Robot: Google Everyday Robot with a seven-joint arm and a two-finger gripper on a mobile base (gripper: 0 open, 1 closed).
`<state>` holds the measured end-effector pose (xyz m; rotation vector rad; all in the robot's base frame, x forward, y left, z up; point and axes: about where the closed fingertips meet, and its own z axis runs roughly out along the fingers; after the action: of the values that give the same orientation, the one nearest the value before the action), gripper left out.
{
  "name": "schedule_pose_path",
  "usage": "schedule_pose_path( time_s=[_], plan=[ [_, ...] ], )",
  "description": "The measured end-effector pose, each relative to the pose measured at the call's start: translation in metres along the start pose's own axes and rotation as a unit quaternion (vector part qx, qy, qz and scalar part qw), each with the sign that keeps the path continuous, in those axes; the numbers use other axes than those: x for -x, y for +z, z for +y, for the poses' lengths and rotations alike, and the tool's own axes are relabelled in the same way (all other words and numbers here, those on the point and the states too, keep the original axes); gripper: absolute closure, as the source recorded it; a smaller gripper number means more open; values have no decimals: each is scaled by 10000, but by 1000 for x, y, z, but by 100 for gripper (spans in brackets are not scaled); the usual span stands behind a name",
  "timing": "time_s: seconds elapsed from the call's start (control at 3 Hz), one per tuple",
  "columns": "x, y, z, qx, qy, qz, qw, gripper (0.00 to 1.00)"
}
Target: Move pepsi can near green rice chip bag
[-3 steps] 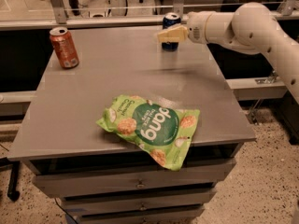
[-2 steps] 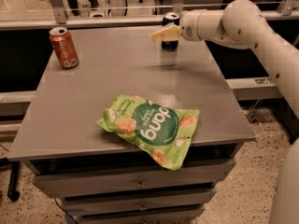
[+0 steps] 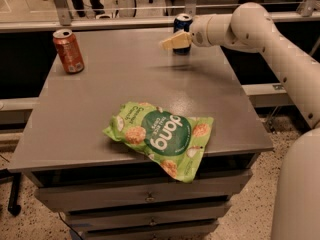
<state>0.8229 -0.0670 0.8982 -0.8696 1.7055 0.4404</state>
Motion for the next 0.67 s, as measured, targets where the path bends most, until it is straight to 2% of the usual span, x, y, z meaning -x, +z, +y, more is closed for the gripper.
schedule_pose_path(
  time_s=[0.33, 0.67],
  plan=[
    [-11, 3, -5, -55, 12, 48, 10000, 0],
    [-21, 3, -11, -128, 92, 8, 9999, 17]
  ],
)
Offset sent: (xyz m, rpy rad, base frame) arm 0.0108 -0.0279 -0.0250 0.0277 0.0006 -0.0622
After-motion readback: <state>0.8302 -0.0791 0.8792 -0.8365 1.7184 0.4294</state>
